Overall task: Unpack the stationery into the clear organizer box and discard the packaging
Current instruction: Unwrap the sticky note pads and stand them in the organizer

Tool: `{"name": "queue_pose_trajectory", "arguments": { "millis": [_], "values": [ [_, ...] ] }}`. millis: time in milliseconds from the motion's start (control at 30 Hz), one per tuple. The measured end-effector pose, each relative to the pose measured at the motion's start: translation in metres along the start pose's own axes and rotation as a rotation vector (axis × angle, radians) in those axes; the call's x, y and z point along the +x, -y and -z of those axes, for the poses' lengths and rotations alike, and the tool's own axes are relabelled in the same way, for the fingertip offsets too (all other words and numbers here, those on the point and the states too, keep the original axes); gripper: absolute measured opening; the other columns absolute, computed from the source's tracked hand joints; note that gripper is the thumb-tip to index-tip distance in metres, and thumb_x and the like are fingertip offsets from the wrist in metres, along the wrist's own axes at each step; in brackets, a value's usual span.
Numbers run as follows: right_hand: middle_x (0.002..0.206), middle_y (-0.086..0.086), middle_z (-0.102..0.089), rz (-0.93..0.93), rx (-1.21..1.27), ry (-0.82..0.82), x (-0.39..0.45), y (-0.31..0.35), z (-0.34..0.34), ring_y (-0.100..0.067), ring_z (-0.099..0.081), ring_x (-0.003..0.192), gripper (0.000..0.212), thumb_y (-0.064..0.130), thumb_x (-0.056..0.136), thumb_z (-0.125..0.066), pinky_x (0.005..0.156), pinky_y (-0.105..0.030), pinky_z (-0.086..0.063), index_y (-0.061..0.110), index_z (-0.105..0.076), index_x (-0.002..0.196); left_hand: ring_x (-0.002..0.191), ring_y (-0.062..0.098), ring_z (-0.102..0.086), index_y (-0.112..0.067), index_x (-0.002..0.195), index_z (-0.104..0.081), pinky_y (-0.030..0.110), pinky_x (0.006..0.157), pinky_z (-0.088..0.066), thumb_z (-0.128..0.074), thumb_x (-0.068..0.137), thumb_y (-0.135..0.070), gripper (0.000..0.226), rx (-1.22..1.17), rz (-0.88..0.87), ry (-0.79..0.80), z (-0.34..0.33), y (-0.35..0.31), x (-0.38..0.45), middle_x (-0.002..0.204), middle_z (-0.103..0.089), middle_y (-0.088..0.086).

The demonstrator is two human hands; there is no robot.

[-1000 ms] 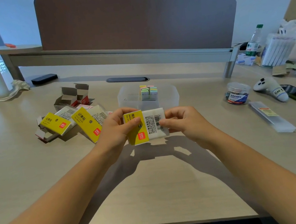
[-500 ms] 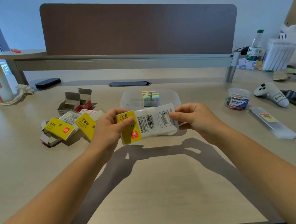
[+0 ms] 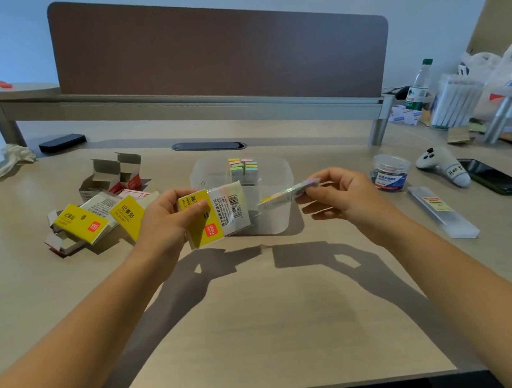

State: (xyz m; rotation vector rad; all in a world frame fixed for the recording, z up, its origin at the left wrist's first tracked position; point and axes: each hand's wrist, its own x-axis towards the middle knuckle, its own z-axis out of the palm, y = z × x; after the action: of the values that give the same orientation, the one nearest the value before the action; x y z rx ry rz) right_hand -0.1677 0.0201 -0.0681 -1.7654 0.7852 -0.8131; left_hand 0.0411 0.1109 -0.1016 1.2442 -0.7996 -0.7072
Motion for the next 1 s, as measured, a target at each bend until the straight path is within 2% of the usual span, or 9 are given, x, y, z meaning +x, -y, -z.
{"name": "queue_pose_trajectory", "arguments": {
  "millis": [100, 200, 333, 433, 567, 733, 800, 933, 1000],
  "values": [
    [0.083, 0.002, -0.063, 0.026, 0.017, -0.029, -0.003, -0.005, 0.004, -0.012, -0.062, 0.077, 0.005, 0.014, 0.082, -0.058, 0.063, -0.019, -0.054, 0.018, -0.055, 0.084, 0.081, 0.016, -0.059, -0.019, 0.079, -0.053, 0.017, 0.054, -0.054, -0.048, 0.087, -0.007, 0.016, 0.003, -0.002, 0.007, -0.002, 0.001, -0.002, 0.084, -0.058, 0.000],
    [0.088, 0.004, -0.059, 0.061, -0.001, -0.065, -0.004, -0.007, 0.006, -0.013, -0.061, 0.080, 0.014, 0.009, 0.080, -0.060, 0.063, -0.018, -0.055, 0.020, -0.053, 0.083, 0.079, 0.016, -0.061, -0.017, 0.079, -0.053, 0.019, 0.053, -0.055, -0.048, 0.088, -0.006, 0.015, -0.012, 0.008, 0.025, -0.003, 0.001, -0.003, 0.084, -0.060, 0.001],
    [0.095, 0.000, -0.055, 0.149, -0.019, -0.175, -0.002, -0.008, 0.004, -0.019, -0.059, 0.086, 0.025, -0.003, 0.080, -0.058, 0.054, -0.017, -0.055, 0.020, -0.050, 0.086, 0.078, 0.015, -0.061, -0.017, 0.079, -0.054, 0.020, 0.053, -0.055, -0.048, 0.087, -0.005, 0.016, -0.012, 0.016, 0.031, -0.001, 0.002, -0.004, 0.084, -0.061, 0.003],
    [0.106, -0.004, -0.051, 0.195, -0.029, -0.277, 0.008, -0.003, 0.002, -0.022, -0.058, 0.094, 0.027, -0.003, 0.081, -0.057, 0.052, -0.016, -0.055, 0.017, -0.047, 0.097, 0.079, 0.016, -0.061, -0.016, 0.080, -0.054, 0.020, 0.055, -0.055, -0.049, 0.087, -0.006, 0.014, -0.009, 0.026, 0.027, 0.004, 0.000, -0.001, 0.085, -0.061, 0.003],
    [0.112, -0.002, -0.048, 0.229, -0.071, -0.353, 0.032, 0.008, -0.002, -0.016, -0.057, 0.092, 0.042, 0.000, 0.082, -0.057, 0.053, -0.013, -0.053, 0.016, -0.040, 0.117, 0.079, 0.016, -0.062, -0.017, 0.080, -0.054, 0.020, 0.055, -0.055, -0.049, 0.087, -0.006, 0.014, 0.010, 0.040, 0.030, 0.008, -0.001, 0.000, 0.084, -0.061, 0.002],
    [0.124, -0.011, -0.049, 0.225, -0.268, -0.363, 0.061, 0.009, -0.010, -0.015, -0.051, 0.096, 0.044, 0.004, 0.084, -0.057, 0.052, -0.010, -0.050, 0.013, -0.041, 0.124, 0.075, 0.013, -0.062, -0.017, 0.078, -0.054, 0.020, 0.055, -0.055, -0.049, 0.086, -0.005, 0.015, -0.015, 0.054, 0.027, 0.010, 0.001, 0.002, 0.081, -0.062, 0.000],
    [0.126, -0.012, -0.049, 0.217, -0.354, -0.328, 0.067, 0.008, -0.012, -0.017, -0.050, 0.099, 0.044, 0.004, 0.084, -0.057, 0.056, -0.014, -0.050, 0.013, -0.043, 0.125, 0.075, 0.013, -0.062, -0.017, 0.078, -0.054, 0.021, 0.057, -0.056, -0.050, 0.086, -0.005, 0.016, -0.024, 0.061, 0.029, 0.010, 0.002, 0.004, 0.081, -0.062, 0.000],
    [0.130, -0.011, -0.048, 0.173, -0.494, -0.247, 0.071, 0.014, -0.013, -0.026, -0.049, 0.115, 0.047, 0.004, 0.083, -0.058, 0.078, -0.030, -0.051, 0.011, -0.046, 0.127, 0.076, 0.013, -0.062, -0.017, 0.078, -0.054, 0.023, 0.060, -0.056, -0.050, 0.086, -0.004, 0.015, -0.020, 0.067, 0.041, 0.010, 0.002, 0.006, 0.082, -0.062, 0.001],
    [0.130, -0.012, -0.048, 0.140, -0.549, -0.215, 0.073, 0.019, -0.011, -0.027, -0.050, 0.115, 0.048, 0.005, 0.083, -0.059, 0.081, -0.034, -0.052, 0.012, -0.045, 0.128, 0.077, 0.014, -0.062, -0.017, 0.079, -0.054, 0.023, 0.061, -0.056, -0.050, 0.086, -0.005, 0.015, -0.020, 0.073, 0.045, 0.010, 0.003, 0.007, 0.083, -0.062, 0.001]
  ]
}}
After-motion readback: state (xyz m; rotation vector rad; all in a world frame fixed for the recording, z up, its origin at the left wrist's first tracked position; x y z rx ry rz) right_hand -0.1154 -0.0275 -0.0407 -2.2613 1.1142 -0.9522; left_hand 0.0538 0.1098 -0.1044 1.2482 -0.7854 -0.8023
